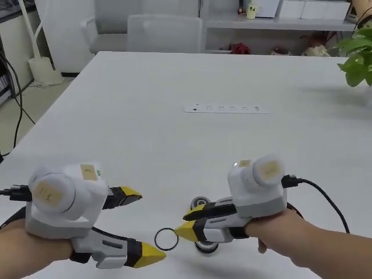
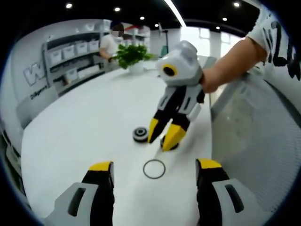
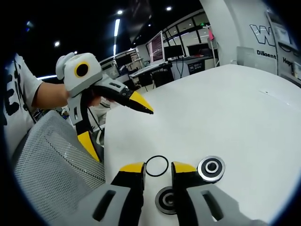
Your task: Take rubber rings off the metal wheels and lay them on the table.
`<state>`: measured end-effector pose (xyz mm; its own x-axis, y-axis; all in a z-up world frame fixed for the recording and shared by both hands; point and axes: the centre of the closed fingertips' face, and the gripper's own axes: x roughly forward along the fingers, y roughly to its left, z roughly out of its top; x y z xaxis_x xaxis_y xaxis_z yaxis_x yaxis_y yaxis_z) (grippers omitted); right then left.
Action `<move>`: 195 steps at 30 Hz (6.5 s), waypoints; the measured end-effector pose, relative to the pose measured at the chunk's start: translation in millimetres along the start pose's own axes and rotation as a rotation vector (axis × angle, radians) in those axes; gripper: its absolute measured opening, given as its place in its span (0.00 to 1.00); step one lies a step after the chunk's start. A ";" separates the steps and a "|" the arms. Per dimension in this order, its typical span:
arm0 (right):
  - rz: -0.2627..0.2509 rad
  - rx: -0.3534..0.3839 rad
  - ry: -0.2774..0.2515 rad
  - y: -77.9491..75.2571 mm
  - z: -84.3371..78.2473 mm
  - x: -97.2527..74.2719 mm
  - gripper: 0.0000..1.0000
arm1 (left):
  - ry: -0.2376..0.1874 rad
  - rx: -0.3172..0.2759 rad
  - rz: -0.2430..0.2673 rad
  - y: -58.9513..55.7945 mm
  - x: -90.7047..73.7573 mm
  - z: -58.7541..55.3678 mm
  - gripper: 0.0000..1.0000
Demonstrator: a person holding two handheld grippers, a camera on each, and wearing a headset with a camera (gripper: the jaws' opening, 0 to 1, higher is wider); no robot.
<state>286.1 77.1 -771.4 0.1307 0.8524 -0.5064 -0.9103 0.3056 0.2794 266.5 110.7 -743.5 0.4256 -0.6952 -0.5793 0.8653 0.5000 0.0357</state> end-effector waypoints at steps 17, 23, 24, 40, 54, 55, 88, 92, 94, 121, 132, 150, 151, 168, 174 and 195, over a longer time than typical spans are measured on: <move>-0.031 -0.021 -0.006 -9.5 0.5 -28.8 0.22 | 0.002 0.023 -0.021 0.6 10.4 12.2 0.71; -0.032 -0.047 0.015 -9.1 -6.4 -34.9 0.23 | 0.000 0.031 -0.030 -1.4 16.2 16.3 0.70; -0.032 -0.051 0.018 -9.2 -7.7 -35.7 0.23 | 0.000 0.033 -0.031 -2.1 17.0 16.8 0.70; -0.038 -0.089 0.070 -17.5 -25.9 -48.3 0.24 | 0.010 0.049 -0.059 -2.7 33.2 21.3 0.67; -0.020 -0.121 0.125 -19.6 -46.6 -45.3 0.26 | 0.029 0.067 -0.094 -8.6 49.1 20.8 0.62; -0.018 -0.123 0.129 -19.4 -47.8 -44.7 0.26 | 0.030 0.069 -0.096 -9.0 49.8 20.6 0.62; 0.000 -0.156 0.165 -18.3 -63.7 -33.3 0.17 | 0.077 0.073 -0.176 -29.9 81.5 9.7 0.39; 0.001 -0.152 0.159 -18.3 -63.3 -33.5 0.16 | 0.078 0.070 -0.185 -32.5 83.9 9.2 0.35; -0.001 -0.150 0.157 -18.8 -63.3 -33.6 0.15 | 0.079 0.070 -0.185 -33.3 85.4 9.2 0.33; 0.000 -0.158 0.146 -19.7 -62.4 -32.6 0.14 | 0.049 0.063 -0.157 -34.7 98.1 11.3 0.14; 0.005 -0.124 0.151 -20.0 -65.1 -35.6 0.03 | 0.045 0.065 -0.135 -33.2 97.8 10.0 0.14; 0.008 0.108 0.083 -26.8 -60.3 -40.3 0.00 | 0.052 0.117 -0.126 -36.7 96.5 7.8 0.13; 0.002 0.125 0.070 -28.8 -58.8 -41.2 0.00 | 0.052 0.116 -0.126 -36.9 96.4 7.8 0.13; 0.020 0.244 -0.015 -29.1 -46.9 -43.8 0.00 | 0.055 0.112 -0.100 -37.8 97.7 9.0 0.13; 0.031 0.222 -0.006 -25.0 -45.3 -43.9 0.00 | 0.059 0.115 -0.092 -38.1 98.0 9.0 0.12; 0.045 0.172 -0.001 -22.6 -42.8 -42.8 0.00 | 0.038 0.120 -0.108 -39.0 99.5 9.5 0.13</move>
<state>284.3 15.6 -790.9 0.0920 0.8671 -0.4896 -0.8345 0.3354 0.4372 277.6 17.1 -794.8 0.3203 -0.7200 -0.6157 0.9318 0.3566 0.0677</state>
